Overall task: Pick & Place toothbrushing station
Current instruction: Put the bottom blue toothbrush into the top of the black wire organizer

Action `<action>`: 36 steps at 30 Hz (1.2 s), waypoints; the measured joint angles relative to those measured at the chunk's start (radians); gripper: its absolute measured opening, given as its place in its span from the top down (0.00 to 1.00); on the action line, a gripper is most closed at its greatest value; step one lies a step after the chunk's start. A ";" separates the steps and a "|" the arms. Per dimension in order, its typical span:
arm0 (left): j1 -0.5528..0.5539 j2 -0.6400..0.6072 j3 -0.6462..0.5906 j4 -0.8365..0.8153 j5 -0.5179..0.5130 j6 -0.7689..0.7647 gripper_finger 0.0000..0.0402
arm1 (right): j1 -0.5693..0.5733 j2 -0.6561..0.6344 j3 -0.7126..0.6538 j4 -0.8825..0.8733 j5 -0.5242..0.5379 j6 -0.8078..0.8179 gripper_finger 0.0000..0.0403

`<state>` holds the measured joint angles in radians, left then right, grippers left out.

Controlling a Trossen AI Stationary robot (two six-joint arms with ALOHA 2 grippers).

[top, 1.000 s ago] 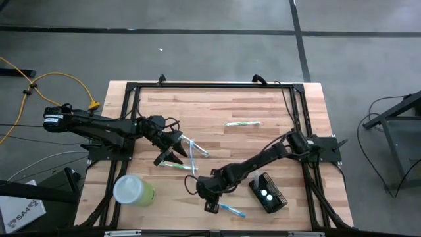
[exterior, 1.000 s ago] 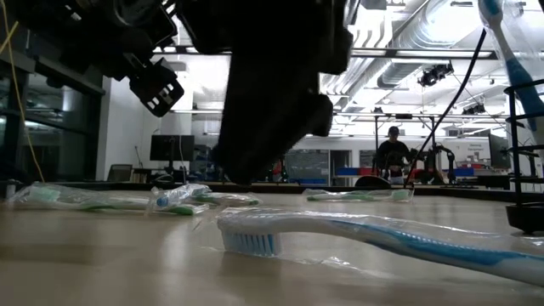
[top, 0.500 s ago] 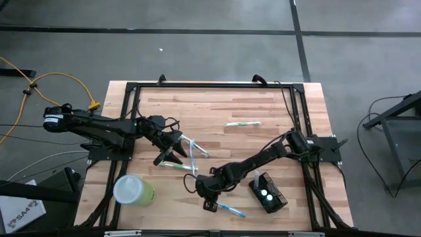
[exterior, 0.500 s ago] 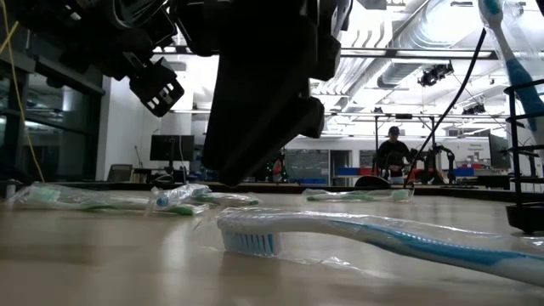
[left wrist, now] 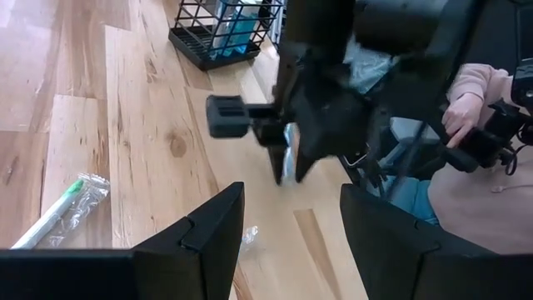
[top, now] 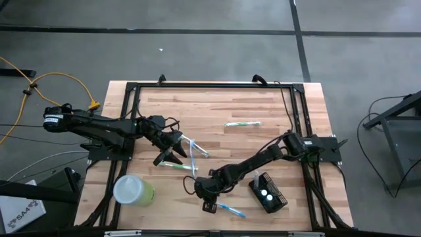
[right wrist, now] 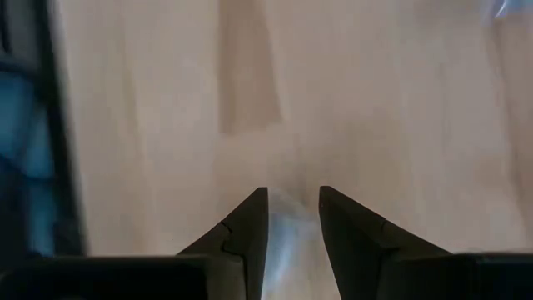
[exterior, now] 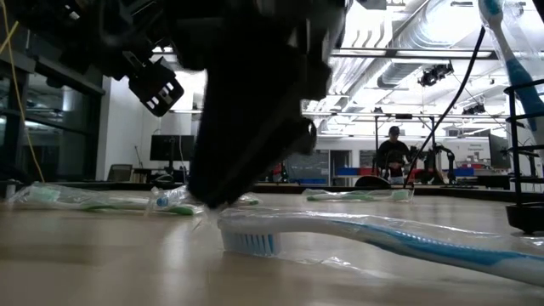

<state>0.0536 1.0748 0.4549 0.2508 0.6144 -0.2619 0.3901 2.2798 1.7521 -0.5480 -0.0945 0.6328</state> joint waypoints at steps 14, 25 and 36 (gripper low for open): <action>0.000 0.000 0.000 0.005 0.000 0.000 0.51 | 0.000 0.014 -0.002 0.011 -0.036 0.002 0.75; 0.000 0.000 0.000 0.005 -0.001 0.000 0.51 | 0.000 0.014 -0.002 0.026 -0.062 -0.004 0.90; 0.000 0.000 0.000 0.005 -0.001 0.000 0.51 | 0.000 0.014 -0.002 0.068 -0.099 -0.006 0.99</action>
<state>0.0540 1.0748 0.4549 0.2554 0.6136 -0.2619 0.3901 2.2936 1.7504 -0.4805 -0.1940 0.6270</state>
